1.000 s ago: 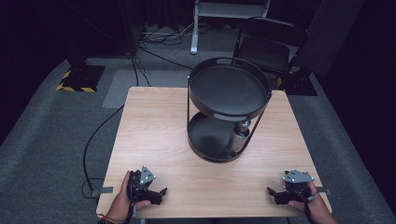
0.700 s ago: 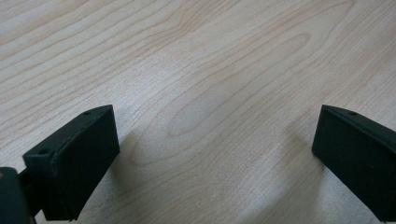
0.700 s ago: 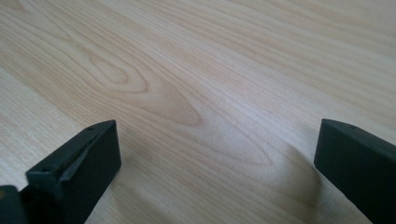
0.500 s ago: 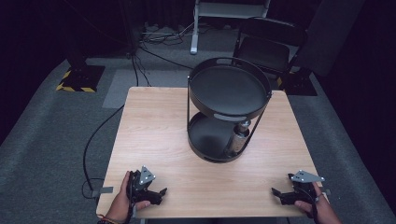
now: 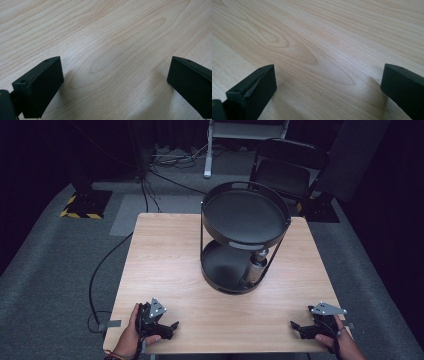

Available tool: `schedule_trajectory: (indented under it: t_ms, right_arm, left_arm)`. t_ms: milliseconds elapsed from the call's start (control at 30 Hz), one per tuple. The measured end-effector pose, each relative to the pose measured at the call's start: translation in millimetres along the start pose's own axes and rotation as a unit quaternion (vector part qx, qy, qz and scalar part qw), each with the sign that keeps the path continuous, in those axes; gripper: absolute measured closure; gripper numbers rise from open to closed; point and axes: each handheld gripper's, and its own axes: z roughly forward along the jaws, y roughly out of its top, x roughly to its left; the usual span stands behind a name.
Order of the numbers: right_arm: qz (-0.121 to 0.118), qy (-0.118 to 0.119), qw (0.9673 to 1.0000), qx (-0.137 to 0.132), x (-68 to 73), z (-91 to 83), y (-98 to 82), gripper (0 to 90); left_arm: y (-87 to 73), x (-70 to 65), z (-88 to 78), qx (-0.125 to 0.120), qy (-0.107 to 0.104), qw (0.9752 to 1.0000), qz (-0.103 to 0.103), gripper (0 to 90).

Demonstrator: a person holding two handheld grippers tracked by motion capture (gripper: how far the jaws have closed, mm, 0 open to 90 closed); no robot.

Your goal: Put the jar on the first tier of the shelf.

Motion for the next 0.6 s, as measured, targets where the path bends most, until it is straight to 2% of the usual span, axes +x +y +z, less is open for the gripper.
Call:
schedule_trajectory:
  t_ms: [600]
  right_arm:
    - [-0.003, 0.003, 1.0000, 0.000, -0.5, 0.8, 0.9, 0.0]
  left_arm:
    - [0.0, 0.1, 0.0, 0.000, 0.000, 1.0000, 0.000, 0.3]
